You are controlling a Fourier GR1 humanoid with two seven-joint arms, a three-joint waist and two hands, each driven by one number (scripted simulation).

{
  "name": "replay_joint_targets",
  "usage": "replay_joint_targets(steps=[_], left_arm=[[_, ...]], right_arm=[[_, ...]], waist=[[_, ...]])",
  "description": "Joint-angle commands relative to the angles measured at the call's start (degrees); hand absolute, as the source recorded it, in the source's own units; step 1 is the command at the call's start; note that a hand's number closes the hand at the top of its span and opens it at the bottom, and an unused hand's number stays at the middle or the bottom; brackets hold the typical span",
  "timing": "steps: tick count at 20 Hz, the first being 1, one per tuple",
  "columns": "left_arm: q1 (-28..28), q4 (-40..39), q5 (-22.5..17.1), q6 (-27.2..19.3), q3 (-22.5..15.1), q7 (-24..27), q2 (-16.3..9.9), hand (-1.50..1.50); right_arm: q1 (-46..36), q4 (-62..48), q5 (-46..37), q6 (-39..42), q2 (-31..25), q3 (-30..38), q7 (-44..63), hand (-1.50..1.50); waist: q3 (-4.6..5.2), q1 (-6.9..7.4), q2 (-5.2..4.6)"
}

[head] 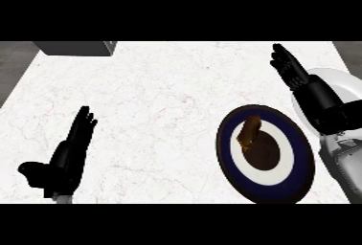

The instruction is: Pick the sweet potato from the plate and place it in the plate

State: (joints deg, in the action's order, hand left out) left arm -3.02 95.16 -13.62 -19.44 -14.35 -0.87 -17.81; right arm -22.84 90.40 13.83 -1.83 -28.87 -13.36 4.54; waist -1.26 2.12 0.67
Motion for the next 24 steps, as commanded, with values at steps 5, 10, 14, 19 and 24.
replay_joint_targets(steps=[5,10,14,19,24], left_arm=[[1.74,-5.98,4.11,-1.17,0.89,-5.85,-3.24,0.0],[0.88,-7.25,3.2,-0.22,-0.42,-6.43,-2.34,0.0],[3.05,-7.12,2.9,-1.99,1.46,-10.98,-2.8,0.0],[5.85,-11.78,5.15,-2.0,-0.21,-10.47,0.6,0.0],[4.77,-11.95,5.19,-0.16,0.53,-9.02,-0.88,0.0]], right_arm=[[-7.27,-9.75,-6.79,-12.49,10.35,-4.45,16.28,1.5],[-8.32,-13.16,-36.21,-3.13,-15.64,-19.2,15.49,1.5],[3.19,-11.58,-30.7,-27.18,0.96,-9.83,17.71,1.5],[9.98,-7.48,-23.03,-21.68,5.67,-10.92,1.83,-1.5],[4.38,-9.35,-32.75,-11.42,-2.0,-17.98,14.91,-1.5]], waist=[[1.34,-0.87,-0.95],[2.7,-0.72,-0.9],[0.95,-4.4,-0.41],[1.23,-2.59,-0.7],[1.36,-2.17,-0.59]])
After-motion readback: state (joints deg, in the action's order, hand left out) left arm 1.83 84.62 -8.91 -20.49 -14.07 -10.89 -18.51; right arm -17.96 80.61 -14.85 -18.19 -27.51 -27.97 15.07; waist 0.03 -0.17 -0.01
